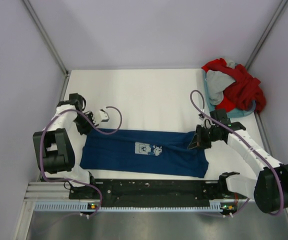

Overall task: Fold and stack the t-shirts
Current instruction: Fold the other side of the tshirt into a rectangle

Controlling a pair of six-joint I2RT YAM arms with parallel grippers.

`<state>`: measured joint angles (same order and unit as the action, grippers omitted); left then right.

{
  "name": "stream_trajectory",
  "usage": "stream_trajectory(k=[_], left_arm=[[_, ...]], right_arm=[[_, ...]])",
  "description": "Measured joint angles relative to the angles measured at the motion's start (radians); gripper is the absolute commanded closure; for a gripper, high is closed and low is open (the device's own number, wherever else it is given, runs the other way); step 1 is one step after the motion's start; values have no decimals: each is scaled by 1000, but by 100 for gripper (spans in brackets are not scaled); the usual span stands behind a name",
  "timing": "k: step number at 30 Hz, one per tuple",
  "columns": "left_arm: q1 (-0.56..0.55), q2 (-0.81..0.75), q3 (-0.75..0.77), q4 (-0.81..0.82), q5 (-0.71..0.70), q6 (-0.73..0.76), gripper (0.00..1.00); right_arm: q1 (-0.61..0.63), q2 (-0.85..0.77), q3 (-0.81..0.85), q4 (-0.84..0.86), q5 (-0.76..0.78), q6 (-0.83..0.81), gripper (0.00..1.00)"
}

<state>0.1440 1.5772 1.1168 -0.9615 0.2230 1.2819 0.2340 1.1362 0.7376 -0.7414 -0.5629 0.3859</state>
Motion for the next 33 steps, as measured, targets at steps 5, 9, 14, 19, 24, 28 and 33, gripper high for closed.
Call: stream_trajectory(k=[5, 9, 14, 19, 24, 28, 33], left_arm=[[0, 3, -69, -13, -27, 16, 47], [0, 4, -69, -31, -34, 28, 37], [-96, 4, 68, -91, 6, -69, 39], [-478, 4, 213, -26, 106, -294, 50], [-811, 67, 317, 52, 240, -495, 54], [-962, 144, 333, 166, 301, -591, 48], [-1071, 264, 341, 298, 322, -679, 47]], right_arm=[[0, 29, -111, 69, -8, 59, 100], [0, 80, -137, 97, -5, 89, 86], [4, 99, -156, 127, 24, 141, 52], [6, 39, -221, 127, 78, 220, 48], [6, -201, -291, 121, 162, 336, 48], [6, -298, -352, 115, 189, 404, 50], [6, -301, -391, 105, 202, 436, 55]])
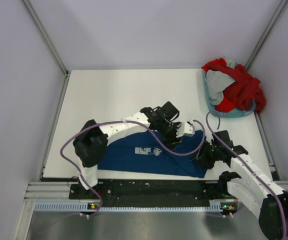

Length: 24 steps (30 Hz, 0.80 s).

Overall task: Fold and stack the t-shirts
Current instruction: Fold the other side of the tshirt into a rectangle

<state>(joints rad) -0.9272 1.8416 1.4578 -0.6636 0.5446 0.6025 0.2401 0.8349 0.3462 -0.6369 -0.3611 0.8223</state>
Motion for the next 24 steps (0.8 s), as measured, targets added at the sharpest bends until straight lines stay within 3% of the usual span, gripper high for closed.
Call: stream_trajectory(k=[5, 12, 16, 24], left_arm=[[-19, 122, 64, 85, 2, -77, 50], [-43, 221, 118, 121, -11, -137, 51], [-61, 249, 126, 122, -24, -141, 52], [-66, 261, 129, 125, -44, -129, 100]], right_arm=[[0, 12, -6, 1, -3, 0, 63], [0, 9, -44, 29, -42, 10, 64], [0, 4, -56, 43, -60, 16, 75], [0, 4, -71, 48, -61, 19, 98]])
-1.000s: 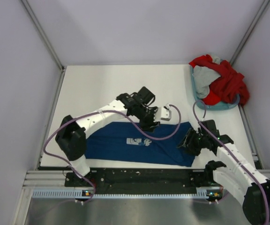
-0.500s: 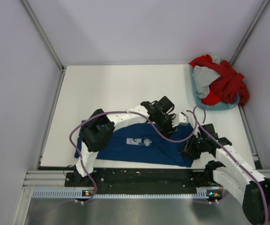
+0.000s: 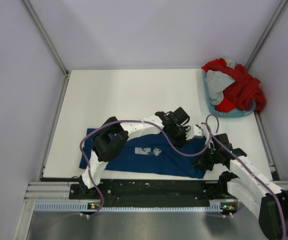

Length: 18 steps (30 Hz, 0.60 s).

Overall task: Fold and stack the t-shirts
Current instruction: Fold the other side of the tshirt into a rectangle

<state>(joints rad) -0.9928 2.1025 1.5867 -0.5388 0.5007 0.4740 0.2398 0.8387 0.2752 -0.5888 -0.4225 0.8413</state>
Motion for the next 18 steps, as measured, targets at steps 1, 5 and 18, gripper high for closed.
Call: stream_trajectory(k=[1, 5, 18], left_arm=[[0, 1, 1, -3, 3, 1, 100], [0, 1, 3, -16, 18, 5, 100], [25, -215, -113, -44, 79, -59, 100]], right_arm=[[0, 0, 0, 1, 0, -1, 98], [0, 0, 0, 0, -2, -4, 100], [0, -5, 80, -74, -34, -68, 100]])
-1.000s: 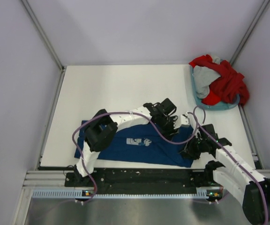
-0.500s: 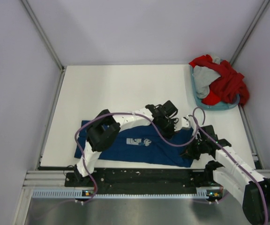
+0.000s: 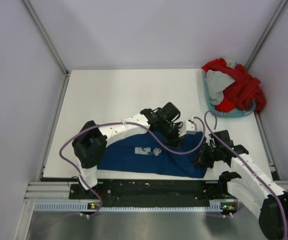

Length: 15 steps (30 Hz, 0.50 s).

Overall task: Fold and stack the t-shirts
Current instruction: Fold the other side of the tshirt into a rectangle

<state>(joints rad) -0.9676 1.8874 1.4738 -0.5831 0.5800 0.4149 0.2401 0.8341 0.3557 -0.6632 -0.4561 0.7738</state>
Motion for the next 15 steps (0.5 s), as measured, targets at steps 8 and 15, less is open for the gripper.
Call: stream_trajectory(k=[8, 15], left_arm=[[24, -46, -97, 29, 56, -58, 100], [48, -46, -111, 68, 55, -86, 100]], right_arm=[[0, 34, 21, -19, -24, -42, 64], [0, 13, 90, -117, 31, -49, 57]])
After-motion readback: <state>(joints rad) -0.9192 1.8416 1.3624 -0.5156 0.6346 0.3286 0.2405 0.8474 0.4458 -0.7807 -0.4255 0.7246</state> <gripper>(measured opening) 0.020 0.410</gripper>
